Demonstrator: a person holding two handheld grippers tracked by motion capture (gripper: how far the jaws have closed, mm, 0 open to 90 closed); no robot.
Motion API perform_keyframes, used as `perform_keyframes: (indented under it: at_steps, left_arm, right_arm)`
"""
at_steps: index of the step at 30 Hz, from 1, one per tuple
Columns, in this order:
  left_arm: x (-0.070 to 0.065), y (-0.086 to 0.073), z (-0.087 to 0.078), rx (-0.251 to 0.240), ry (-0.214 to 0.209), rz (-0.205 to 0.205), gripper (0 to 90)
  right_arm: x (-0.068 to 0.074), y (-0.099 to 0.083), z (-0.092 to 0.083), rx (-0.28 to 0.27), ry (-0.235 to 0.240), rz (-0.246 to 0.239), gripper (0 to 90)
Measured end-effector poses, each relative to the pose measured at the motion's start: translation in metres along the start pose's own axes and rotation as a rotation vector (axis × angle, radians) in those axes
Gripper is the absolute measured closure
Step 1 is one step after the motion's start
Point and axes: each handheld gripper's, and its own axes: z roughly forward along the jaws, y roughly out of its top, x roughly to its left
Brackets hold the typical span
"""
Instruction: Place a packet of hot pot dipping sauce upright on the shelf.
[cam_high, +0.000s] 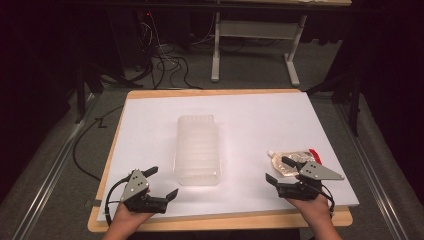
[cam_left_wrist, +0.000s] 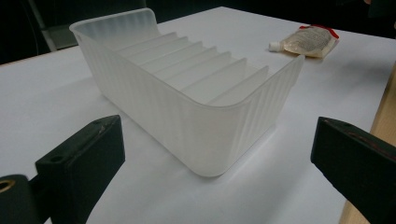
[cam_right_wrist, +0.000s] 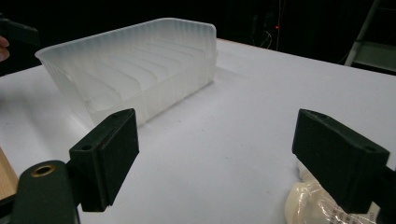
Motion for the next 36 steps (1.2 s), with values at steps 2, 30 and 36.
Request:
perform_keyframes:
  at_steps: [2, 30, 36]
  left_arm:
    - [0.0, 0.0, 0.001, -0.002, -0.001, -0.001, 3.4]
    - [0.0, -0.001, 0.001, 0.013, -0.001, 0.003, 3.4]
    - [0.0, -0.002, 0.002, 0.017, -0.003, 0.006, 3.4]
  right_arm:
    - [0.001, -0.001, 0.001, 0.008, -0.004, 0.0, 15.4]
    - [-0.03, -0.015, 0.004, 0.088, -0.084, 0.071, 28.5]
    - [-0.043, -0.02, 0.008, 0.127, -0.095, 0.123, 32.5]
